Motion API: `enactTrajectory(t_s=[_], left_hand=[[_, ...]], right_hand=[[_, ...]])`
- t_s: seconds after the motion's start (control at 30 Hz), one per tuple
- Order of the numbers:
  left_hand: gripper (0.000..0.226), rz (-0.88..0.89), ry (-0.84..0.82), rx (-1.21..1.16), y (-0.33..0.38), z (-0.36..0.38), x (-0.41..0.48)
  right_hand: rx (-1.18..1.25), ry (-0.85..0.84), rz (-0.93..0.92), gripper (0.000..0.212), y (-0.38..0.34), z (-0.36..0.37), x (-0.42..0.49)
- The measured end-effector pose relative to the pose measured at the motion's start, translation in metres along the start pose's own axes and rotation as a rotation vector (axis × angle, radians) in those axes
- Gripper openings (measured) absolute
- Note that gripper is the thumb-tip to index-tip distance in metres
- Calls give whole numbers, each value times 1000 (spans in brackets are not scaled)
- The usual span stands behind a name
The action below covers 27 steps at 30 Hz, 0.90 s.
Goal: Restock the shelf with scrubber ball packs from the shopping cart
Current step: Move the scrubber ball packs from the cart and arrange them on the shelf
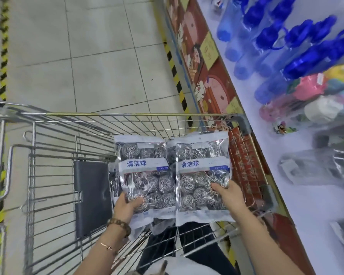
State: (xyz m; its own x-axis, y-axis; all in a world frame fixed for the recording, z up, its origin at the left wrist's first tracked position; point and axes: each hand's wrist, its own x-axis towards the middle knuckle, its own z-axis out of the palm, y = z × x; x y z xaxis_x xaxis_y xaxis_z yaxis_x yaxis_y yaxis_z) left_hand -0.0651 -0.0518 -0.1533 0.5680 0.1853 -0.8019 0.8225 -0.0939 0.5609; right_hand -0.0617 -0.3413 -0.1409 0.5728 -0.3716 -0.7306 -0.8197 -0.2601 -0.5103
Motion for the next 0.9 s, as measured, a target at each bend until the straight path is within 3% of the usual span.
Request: enactTrajectory(t_s=[0.07, 0.2, 0.33, 0.43, 0.53, 0.7, 0.83, 0.9], left_hand=[[73, 70, -61, 25, 2, -4, -3], [71, 152, -130, 118, 12, -7, -4], [75, 195, -200, 160, 30, 7, -13], [64, 274, -255, 161, 42, 24, -22], [82, 368, -360, 167, 55, 52, -42], [49, 399, -503, 134, 59, 108, -77], [19, 419, -553, 184, 48, 153, -111], [31, 464, -567, 237, 34, 174, -128]], right_hand=[[64, 58, -9, 53, 7, -10, -12], [185, 212, -14, 59, 23, -30, -35], [315, 346, -39, 31, 37, -58, -60], [363, 439, -63, 29, 52, -76, -80], [430, 501, -51, 31, 75, -90, -98], [522, 600, -12, 29, 119, -113, -137], [670, 719, 45, 41, 170, -125, -178], [750, 774, 61, 41, 200, -130, -199]])
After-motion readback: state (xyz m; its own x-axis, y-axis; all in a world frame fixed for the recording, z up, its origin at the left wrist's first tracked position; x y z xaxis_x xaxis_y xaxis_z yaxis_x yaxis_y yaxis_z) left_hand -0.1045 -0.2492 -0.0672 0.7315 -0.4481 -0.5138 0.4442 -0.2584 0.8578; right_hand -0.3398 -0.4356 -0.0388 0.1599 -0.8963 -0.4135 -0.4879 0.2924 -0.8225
